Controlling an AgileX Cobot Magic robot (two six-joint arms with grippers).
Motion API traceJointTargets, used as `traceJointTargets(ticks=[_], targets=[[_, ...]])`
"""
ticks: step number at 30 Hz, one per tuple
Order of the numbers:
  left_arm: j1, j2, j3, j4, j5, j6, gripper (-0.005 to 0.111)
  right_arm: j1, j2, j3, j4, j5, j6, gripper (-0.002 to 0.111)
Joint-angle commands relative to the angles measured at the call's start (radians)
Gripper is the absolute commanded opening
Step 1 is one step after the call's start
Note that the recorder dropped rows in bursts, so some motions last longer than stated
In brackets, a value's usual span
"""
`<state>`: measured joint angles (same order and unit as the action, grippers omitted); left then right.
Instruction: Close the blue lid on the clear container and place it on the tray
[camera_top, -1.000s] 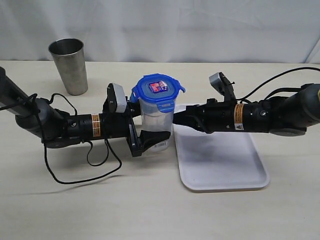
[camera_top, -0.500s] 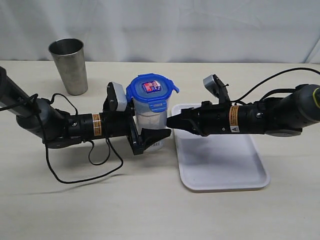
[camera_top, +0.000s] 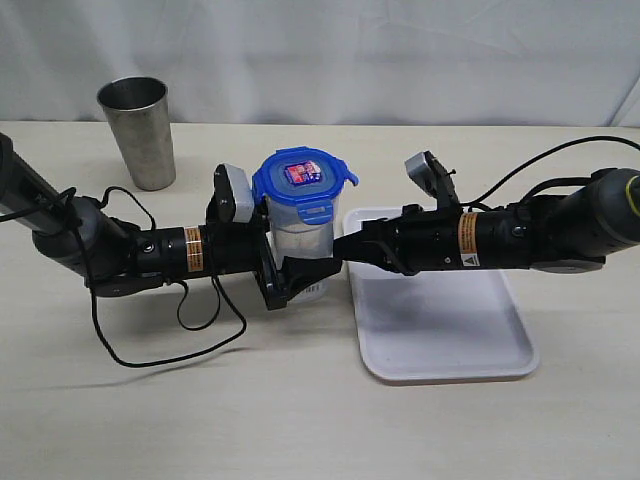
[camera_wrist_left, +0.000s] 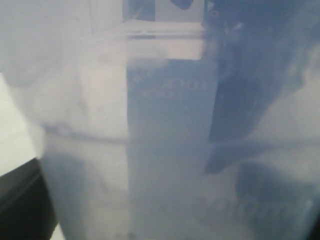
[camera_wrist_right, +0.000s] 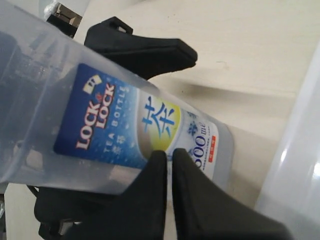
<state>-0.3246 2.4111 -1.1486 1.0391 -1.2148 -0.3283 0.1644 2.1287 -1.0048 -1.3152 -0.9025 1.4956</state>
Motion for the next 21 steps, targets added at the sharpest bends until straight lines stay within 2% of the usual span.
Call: traceJointTargets(ticks=[1, 6, 13, 21], targets=[[-0.002, 0.002, -0.005, -0.013, -0.006, 0.017, 0.073, 0.000, 0.002, -0.005, -0.009, -0.005, 0.005, 0.004], [-0.002, 0.002, -0.005, -0.006, -0.006, 0.017, 0.046, 0.000, 0.002, -0.005, -0.030, -0.001, 0.012, 0.004], [0.005, 0.002, -0.005, -0.004, -0.006, -0.006, 0.002, -0.024, -0.009, -0.005, -0.114, 0.044, 0.046, 0.004], [0.050, 0.002, -0.005, 0.045, -0.006, -0.019, 0.000, -0.098, -0.152, -0.006, -0.307, 0.075, 0.121, 0.005]])
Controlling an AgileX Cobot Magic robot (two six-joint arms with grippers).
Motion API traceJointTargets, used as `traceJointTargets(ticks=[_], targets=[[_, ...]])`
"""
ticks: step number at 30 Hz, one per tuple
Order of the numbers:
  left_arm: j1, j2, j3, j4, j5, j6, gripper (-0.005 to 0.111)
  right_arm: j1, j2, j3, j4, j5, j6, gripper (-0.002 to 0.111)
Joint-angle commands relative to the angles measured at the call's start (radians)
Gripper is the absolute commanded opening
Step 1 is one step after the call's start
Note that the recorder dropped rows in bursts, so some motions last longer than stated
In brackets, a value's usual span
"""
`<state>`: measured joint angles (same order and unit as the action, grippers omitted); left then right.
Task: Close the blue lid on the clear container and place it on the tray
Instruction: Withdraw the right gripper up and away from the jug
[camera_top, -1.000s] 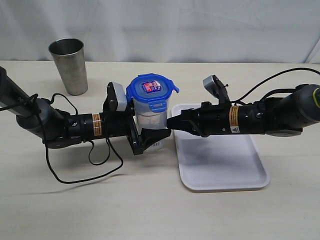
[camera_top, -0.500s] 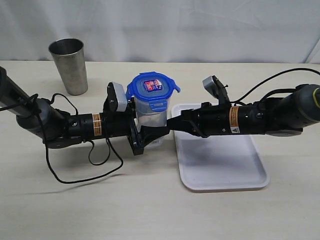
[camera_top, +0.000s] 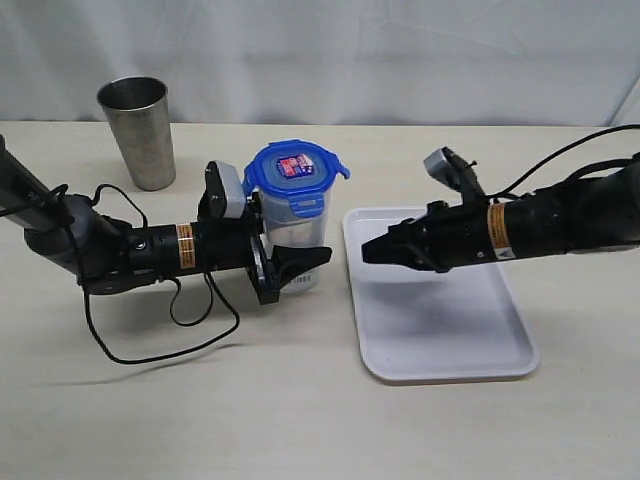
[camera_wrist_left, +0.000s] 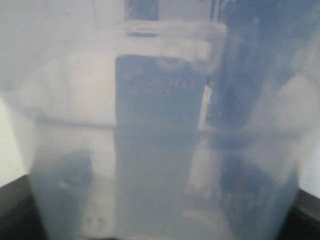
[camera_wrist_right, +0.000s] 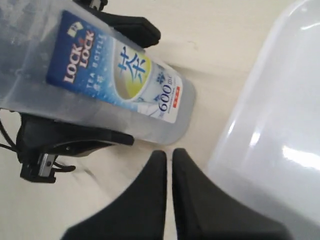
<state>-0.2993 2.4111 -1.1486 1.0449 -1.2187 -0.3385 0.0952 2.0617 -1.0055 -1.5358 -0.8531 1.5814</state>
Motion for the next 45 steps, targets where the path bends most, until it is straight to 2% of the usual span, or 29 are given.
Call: traceJointTargets(ticks=[1, 6, 8, 14, 20, 22, 24, 27, 28, 29, 30, 31, 33, 34, 35, 36, 38, 41, 45], targets=[[0.027, 0.000, -0.005, 0.058, -0.002, -0.009, 0.000, -0.029, -0.114, -0.005, -0.099, 0.044, 0.036, 0.009], [0.044, -0.011, -0.003, 0.151, -0.002, -0.022, 0.000, -0.027, -0.264, -0.005, -0.105, 0.066, 0.085, 0.035], [0.050, -0.011, -0.003, 0.155, -0.002, -0.037, 0.000, -0.027, -0.315, -0.005, -0.120, 0.086, 0.154, 0.041], [0.055, -0.011, -0.003, 0.165, -0.002, -0.037, 0.000, -0.001, -0.482, -0.060, -0.209, 0.129, 0.348, 0.042], [0.055, -0.011, -0.003, 0.166, -0.002, -0.035, 0.000, 0.146, -0.522, -0.187, -0.209, 0.261, 0.408, 0.041], [0.055, -0.011, -0.003, 0.166, -0.002, -0.032, 0.000, 0.215, -0.518, -0.199, -0.209, 0.384, 0.224, 0.037], [0.055, -0.011, -0.003, 0.168, -0.002, -0.032, 0.000, 0.309, -0.511, -0.197, -0.209, 0.665, 0.100, 0.036], [0.055, -0.011, -0.003, 0.168, -0.002, -0.032, 0.000, 0.427, -0.496, -0.197, -0.205, 1.110, 0.047, 0.036], [0.055, -0.011, -0.003, 0.165, -0.002, -0.032, 0.000, 0.452, -0.491, -0.205, -0.126, 1.194, -0.010, 0.036], [0.055, -0.011, -0.003, 0.166, -0.002, -0.032, 0.000, 0.461, -0.483, -0.224, 0.029, 1.256, -0.155, 0.036], [0.055, -0.011, -0.003, 0.162, -0.002, -0.032, 0.000, 0.450, -0.452, -0.308, 0.470, 1.372, -0.575, 0.036], [0.055, -0.011, -0.003, 0.161, -0.002, -0.032, 0.000, 0.436, -0.427, -0.371, 0.644, 1.459, -0.791, 0.036], [0.055, -0.011, -0.003, 0.151, -0.002, -0.032, 0.000, 0.383, -0.374, -0.497, 1.000, 1.609, -1.116, 0.036], [0.055, -0.011, -0.003, 0.149, -0.002, -0.032, 0.000, 0.334, -0.335, -0.581, 1.314, 1.700, -1.345, 0.036], [0.055, -0.011, -0.003, 0.149, -0.002, -0.032, 0.000, 0.309, -0.317, -0.615, 1.475, 1.745, -1.476, 0.036], [0.055, -0.011, -0.003, 0.149, -0.002, -0.032, 0.000, 0.269, -0.292, -0.654, 1.757, 1.809, -1.678, 0.036], [0.055, -0.011, -0.003, 0.149, -0.002, -0.032, 0.000, 0.228, -0.257, -0.664, 2.068, 1.874, -1.879, 0.037], [0.055, -0.011, -0.003, 0.149, -0.002, -0.032, 0.000, 0.231, -0.197, -0.665, 2.126, 1.919, -1.907, 0.047], [0.055, -0.011, -0.003, 0.149, -0.002, -0.032, 0.000, 0.233, -0.143, -0.665, 2.180, 1.920, -1.907, 0.044]])
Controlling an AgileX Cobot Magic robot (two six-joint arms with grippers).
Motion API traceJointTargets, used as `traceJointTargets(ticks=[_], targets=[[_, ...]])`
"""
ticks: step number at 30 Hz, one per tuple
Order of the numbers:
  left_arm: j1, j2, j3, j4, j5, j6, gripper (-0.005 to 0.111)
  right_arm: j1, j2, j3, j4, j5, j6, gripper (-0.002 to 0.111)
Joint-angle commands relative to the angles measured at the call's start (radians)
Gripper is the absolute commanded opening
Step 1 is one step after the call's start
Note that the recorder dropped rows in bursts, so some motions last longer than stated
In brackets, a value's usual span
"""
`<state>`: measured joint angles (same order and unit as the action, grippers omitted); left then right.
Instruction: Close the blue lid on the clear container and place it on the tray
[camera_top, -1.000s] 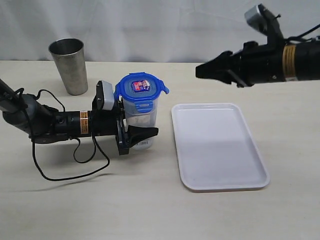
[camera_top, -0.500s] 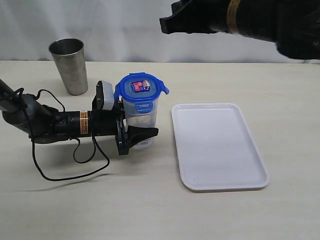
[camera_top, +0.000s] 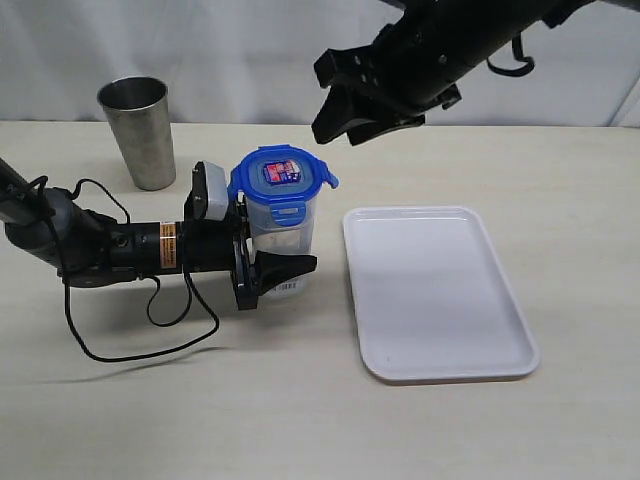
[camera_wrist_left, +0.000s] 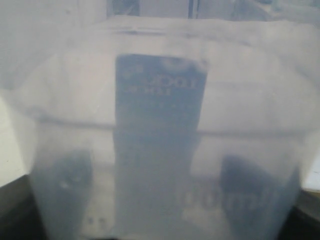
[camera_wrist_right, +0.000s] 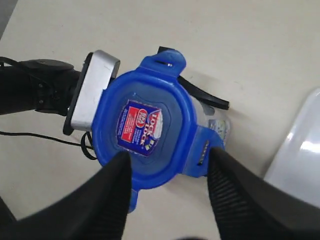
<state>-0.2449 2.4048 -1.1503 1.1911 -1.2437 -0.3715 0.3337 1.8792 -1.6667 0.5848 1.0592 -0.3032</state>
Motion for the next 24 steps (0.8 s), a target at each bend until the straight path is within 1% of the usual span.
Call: traceJointTargets(ticks=[1, 12, 16, 17, 24], targets=[[0.001, -0.005, -0.001, 0.003, 0.023, 0.001, 0.000, -0.005, 0.053, -0.004, 0.064, 0.008, -0.022, 0.042], [0.001, -0.005, -0.001, 0.001, 0.023, 0.001, 0.000, -0.005, 0.144, -0.004, 0.137, 0.022, -0.024, 0.042], [0.001, -0.005, -0.001, 0.001, 0.023, 0.001, 0.000, -0.005, 0.150, -0.004, 0.139, 0.036, -0.024, 0.031], [0.001, -0.005, -0.001, 0.001, 0.023, 0.001, 0.000, -0.005, 0.153, -0.004, 0.142, 0.040, -0.024, 0.030], [0.001, -0.005, -0.001, 0.001, 0.023, 0.001, 0.000, -0.005, 0.223, -0.004, 0.219, 0.077, -0.065, 0.030]])
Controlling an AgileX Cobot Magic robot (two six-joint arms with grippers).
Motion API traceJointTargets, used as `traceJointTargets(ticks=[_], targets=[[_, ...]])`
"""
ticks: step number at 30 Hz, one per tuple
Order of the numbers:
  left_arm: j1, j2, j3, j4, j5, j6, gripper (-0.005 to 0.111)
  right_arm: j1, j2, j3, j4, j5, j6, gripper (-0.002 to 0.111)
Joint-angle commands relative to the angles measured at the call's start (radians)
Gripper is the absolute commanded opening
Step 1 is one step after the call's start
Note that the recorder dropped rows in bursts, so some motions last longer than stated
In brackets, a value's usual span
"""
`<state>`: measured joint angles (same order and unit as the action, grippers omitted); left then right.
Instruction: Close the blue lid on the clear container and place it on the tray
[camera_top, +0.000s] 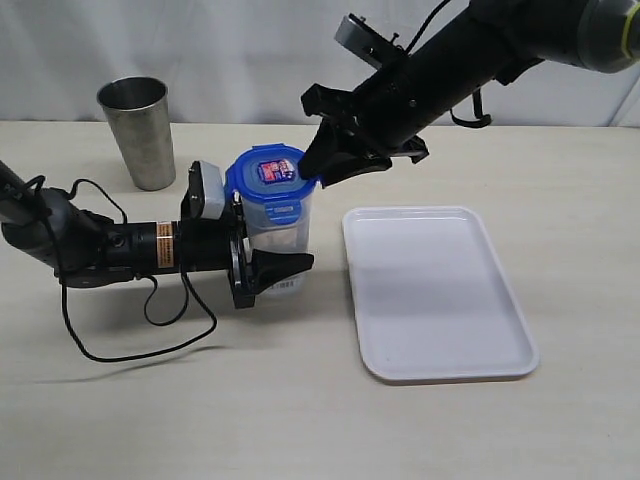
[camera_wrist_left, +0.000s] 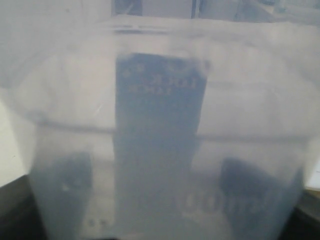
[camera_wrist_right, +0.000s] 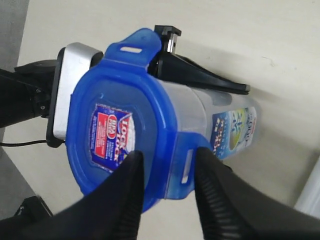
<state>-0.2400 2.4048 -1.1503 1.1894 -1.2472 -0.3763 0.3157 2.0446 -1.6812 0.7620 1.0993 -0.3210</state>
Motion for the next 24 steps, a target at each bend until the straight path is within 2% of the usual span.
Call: traceJointTargets(ticks=[1, 17, 24], targets=[[-0.004, -0.005, -0.001, 0.003, 0.026, 0.006, 0.000, 0.013, 0.066, 0.011, 0.058, 0.042, -0.056, 0.030], [-0.004, -0.005, -0.001, 0.003, 0.026, 0.006, 0.000, 0.007, 0.109, 0.009, 0.091, 0.081, -0.164, 0.031], [-0.004, -0.005, -0.001, 0.003, 0.026, 0.006, 0.000, -0.012, 0.038, 0.009, 0.033, -0.002, -0.216, 0.056]])
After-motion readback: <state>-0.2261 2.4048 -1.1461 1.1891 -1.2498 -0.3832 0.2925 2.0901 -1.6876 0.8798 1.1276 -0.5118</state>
